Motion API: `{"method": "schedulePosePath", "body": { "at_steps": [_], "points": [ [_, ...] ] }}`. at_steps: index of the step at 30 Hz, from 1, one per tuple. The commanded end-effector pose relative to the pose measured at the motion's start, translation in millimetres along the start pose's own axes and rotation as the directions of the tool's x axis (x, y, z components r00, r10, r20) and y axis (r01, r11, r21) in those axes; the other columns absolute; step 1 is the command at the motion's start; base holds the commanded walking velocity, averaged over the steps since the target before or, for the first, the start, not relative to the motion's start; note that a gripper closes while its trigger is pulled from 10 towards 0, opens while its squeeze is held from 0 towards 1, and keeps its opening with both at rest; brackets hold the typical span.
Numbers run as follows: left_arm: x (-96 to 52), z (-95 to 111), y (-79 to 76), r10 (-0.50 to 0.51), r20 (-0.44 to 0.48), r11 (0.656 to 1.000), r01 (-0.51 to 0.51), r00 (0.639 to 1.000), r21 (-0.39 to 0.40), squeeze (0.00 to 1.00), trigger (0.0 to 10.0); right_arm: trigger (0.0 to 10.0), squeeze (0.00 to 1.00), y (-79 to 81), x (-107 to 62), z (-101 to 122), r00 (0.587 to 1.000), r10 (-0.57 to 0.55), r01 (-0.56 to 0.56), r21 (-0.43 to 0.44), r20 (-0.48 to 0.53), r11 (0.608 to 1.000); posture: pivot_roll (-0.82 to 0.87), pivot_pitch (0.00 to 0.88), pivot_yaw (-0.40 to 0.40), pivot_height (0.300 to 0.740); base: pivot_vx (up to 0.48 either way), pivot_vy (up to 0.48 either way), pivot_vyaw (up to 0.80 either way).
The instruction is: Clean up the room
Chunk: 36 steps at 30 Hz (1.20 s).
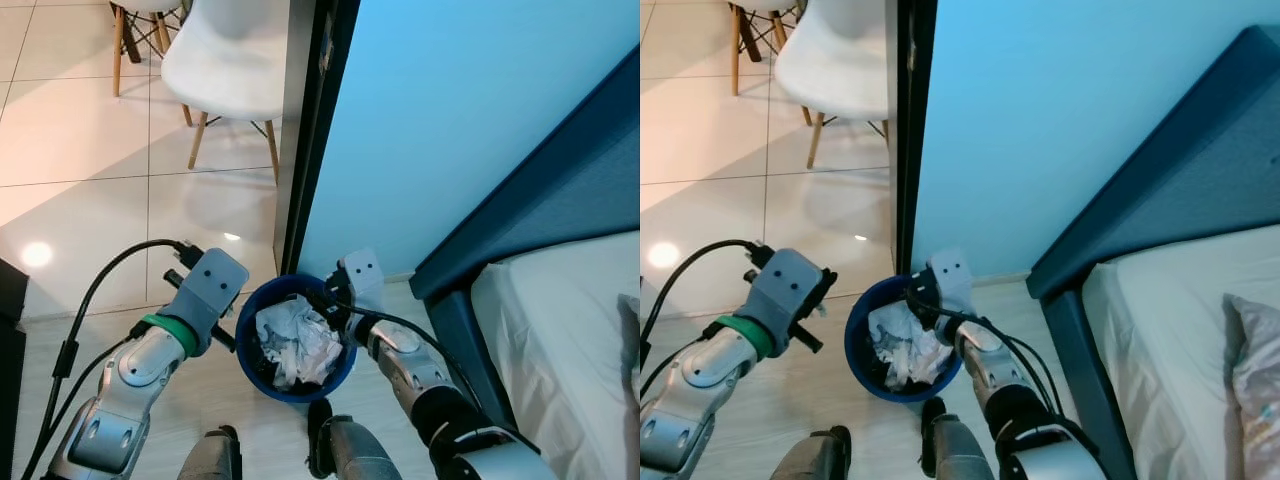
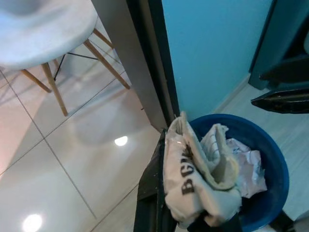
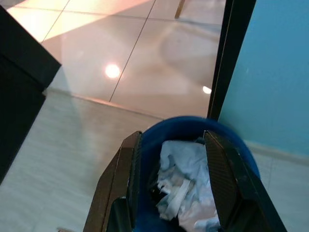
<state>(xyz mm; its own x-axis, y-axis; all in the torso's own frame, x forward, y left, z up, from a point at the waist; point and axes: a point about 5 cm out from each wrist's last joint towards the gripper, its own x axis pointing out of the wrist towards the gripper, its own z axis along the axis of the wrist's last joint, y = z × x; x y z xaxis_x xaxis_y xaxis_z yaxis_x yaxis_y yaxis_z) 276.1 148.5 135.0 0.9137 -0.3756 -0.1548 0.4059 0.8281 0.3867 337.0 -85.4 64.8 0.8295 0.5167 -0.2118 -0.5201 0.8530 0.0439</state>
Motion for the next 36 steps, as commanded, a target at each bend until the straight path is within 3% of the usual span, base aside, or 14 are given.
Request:
{"method": "schedulePosePath", "body": {
  "at_steps": [1,11,13,15,19,21,22,23,24,30,31,32,33,36],
  "points": [
    [0.4,-10.5,-6.8,-0.028,-0.044,0.999,0.027,0.999,-0.030,0.00,10.0,10.0,0.00,-4.2,-4.4,-6.5,1.000,-0.021,0.021,0.010,-0.008,1.000,0.00,0.277,-0.011,0.732,0.000,0.000,0.00],
    [44.9,-26.9,-34.9,-0.203,-0.131,0.978,0.208,0.970,0.022,0.00,10.0,10.0,0.00,-41.7,-22.4,37.6,0.937,-0.224,0.244,-0.044,0.267,0.969,-0.09,0.281,-0.001,0.732,0.000,0.000,0.00],
    [74.9,-24.1,-43.0,-0.237,-0.169,0.969,0.246,0.957,0.032,0.00,10.0,10.0,0.00,-61.4,-50.9,65.7,0.849,-0.317,0.367,-0.041,0.422,0.929,-0.16,0.283,0.024,0.732,0.000,0.000,0.00],
    [74.9,-24.1,-43.0,-0.237,-0.169,0.969,0.246,0.957,0.032,0.00,10.0,10.0,0.00,-61.4,-50.9,65.7,0.849,-0.317,0.367,-0.041,0.422,0.929,-0.16,0.283,0.024,0.732,0.000,0.000,0.00],
    [106.3,3.4,-47.3,-0.228,-0.140,0.971,0.235,0.964,0.037,0.00,10.0,10.0,0.00,-70.6,-87.3,73.7,0.789,-0.382,0.454,-0.037,0.482,0.890,-0.22,0.294,0.045,0.732,0.000,0.000,0.00],
    [111.8,12.4,-48.6,-0.233,-0.120,0.970,0.240,0.965,0.043,0.11,10.0,10.0,0.00,-70.6,-91.4,71.4,0.784,-0.393,0.465,-0.034,0.481,0.885,-0.23,0.295,0.051,0.732,0.000,0.000,0.00],
    [115.0,18.9,-49.7,-0.240,-0.103,0.968,0.245,0.965,0.046,0.36,10.0,10.0,0.00,-70.0,-92.8,69.5,0.782,-0.399,0.469,-0.030,0.479,0.883,-0.23,0.294,0.053,0.732,0.000,0.000,0.00],
    [115.0,18.9,-49.7,-0.240,-0.103,0.968,0.245,0.965,0.046,0.36,10.0,10.0,0.00,-70.0,-92.8,69.5,0.782,-0.399,0.469,-0.030,0.479,0.883,-0.23,0.294,0.053,0.732,0.000,0.000,0.00],
    [117.5,22.7,-50.4,-0.247,-0.090,0.967,0.252,0.965,0.047,1.00,10.0,10.0,0.00,-69.0,-92.9,68.6,0.781,-0.402,0.471,-0.028,0.479,0.882,-0.23,0.294,0.053,0.732,0.000,0.000,0.00],
    [120.8,29.7,-46.5,-0.241,-0.054,0.969,0.244,0.969,0.050,1.00,10.0,10.0,0.00,-64.0,-84.8,71.6,0.785,-0.390,0.456,-0.022,0.481,0.890,-0.20,0.280,0.044,0.732,0.000,0.000,0.00],
    [119.7,29.1,-40.9,-0.220,-0.042,0.972,0.223,0.975,0.070,0.29,10.0,10.0,0.00,-61.4,-80.2,74.6,0.792,-0.375,0.441,-0.026,0.481,0.897,-0.20,0.276,0.040,0.732,0.000,0.000,0.00],
    [119.7,29.1,-40.9,-0.220,-0.042,0.972,0.223,0.975,0.070,0.29,10.0,10.0,0.00,-61.4,-80.2,74.6,0.792,-0.375,0.441,-0.026,0.481,0.897,-0.20,0.276,0.040,0.732,0.000,0.000,0.00],
    [119.4,28.9,-39.6,-0.215,-0.039,0.973,0.218,0.976,0.075,0.00,10.0,10.0,0.00,-60.8,-79.4,75.2,0.794,-0.372,0.438,-0.027,0.481,0.899,-0.20,0.276,0.040,0.732,0.000,0.000,0.00],
    [116.7,24.8,-32.9,-0.190,-0.017,0.981,0.190,0.982,0.041,0.00,10.0,10.0,0.00,-59.0,-78.7,77.5,0.805,-0.364,0.427,-0.030,0.469,0.904,-0.17,0.251,0.024,0.732,0.000,0.000,0.00]
  ]
}}
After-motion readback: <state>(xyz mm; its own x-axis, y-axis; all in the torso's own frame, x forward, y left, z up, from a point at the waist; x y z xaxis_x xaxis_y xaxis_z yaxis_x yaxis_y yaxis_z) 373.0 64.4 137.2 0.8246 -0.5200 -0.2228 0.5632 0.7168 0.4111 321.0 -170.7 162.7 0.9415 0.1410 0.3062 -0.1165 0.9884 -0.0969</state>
